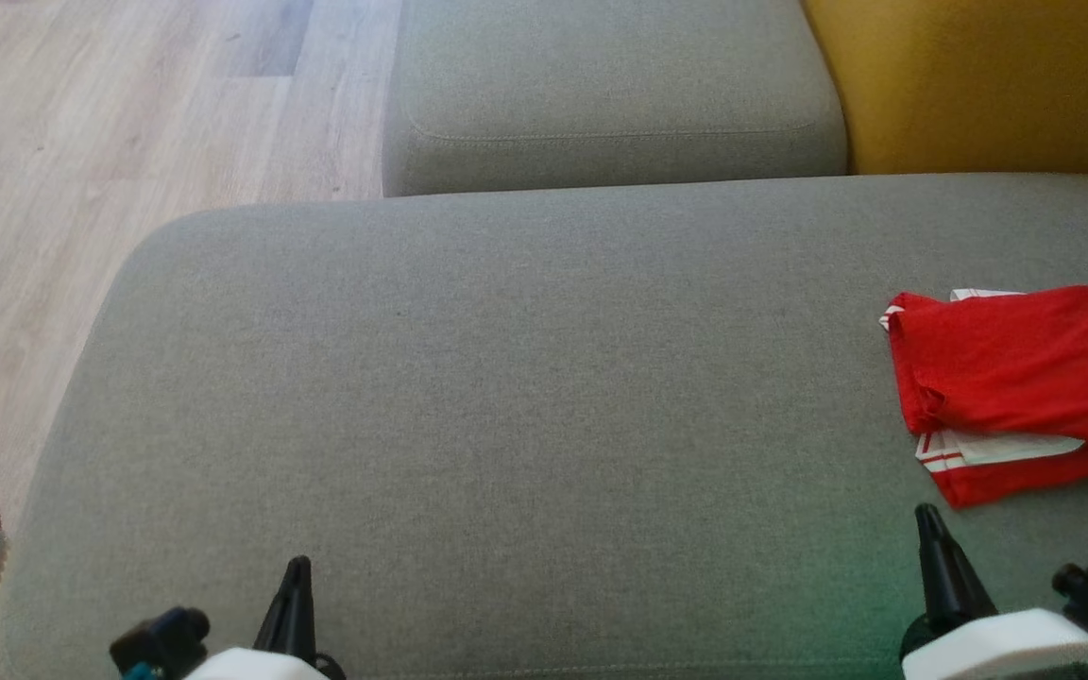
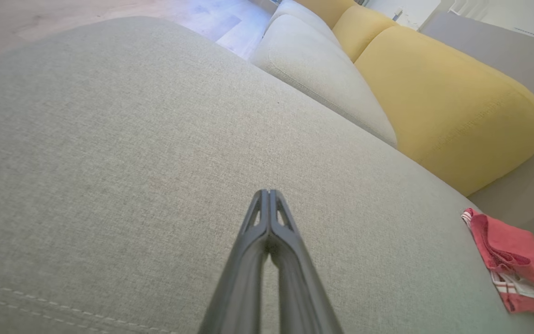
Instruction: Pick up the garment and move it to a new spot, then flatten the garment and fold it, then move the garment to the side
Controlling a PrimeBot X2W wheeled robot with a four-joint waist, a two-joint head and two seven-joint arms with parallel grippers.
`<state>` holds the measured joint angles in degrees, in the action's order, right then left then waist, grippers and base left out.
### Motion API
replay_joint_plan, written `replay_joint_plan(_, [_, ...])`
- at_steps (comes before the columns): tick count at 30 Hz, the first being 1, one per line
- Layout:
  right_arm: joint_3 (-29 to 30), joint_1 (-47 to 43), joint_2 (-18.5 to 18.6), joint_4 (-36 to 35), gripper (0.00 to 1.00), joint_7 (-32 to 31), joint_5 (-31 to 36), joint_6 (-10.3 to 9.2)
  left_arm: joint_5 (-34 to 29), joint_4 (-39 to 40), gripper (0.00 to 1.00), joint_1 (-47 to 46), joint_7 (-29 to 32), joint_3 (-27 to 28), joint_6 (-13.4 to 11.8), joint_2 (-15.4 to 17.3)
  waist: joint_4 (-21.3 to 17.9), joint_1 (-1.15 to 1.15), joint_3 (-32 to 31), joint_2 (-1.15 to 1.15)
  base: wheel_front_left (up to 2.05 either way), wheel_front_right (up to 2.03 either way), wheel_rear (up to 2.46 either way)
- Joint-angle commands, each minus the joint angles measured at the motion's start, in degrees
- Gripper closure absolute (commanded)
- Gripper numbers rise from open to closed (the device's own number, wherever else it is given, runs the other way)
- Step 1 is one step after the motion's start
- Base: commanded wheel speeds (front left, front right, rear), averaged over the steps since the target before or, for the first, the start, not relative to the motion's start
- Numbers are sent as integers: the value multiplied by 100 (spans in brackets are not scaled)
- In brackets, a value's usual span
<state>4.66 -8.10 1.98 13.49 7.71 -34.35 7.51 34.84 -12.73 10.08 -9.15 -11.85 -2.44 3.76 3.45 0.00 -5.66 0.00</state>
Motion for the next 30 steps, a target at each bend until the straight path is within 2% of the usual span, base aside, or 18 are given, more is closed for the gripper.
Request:
replay_joint_plan(1, [-9,362,35,-160,100,-36,-205,-1,197,155,100,-352,27,159,57,75,-8,0,13,0,0,0,0])
replay_joint_plan(30, [57,722,54,-88,100,-503,-2086,-1,2153,68,100,-772,459,618,373,97,-122,0,205,0,0,0,0])
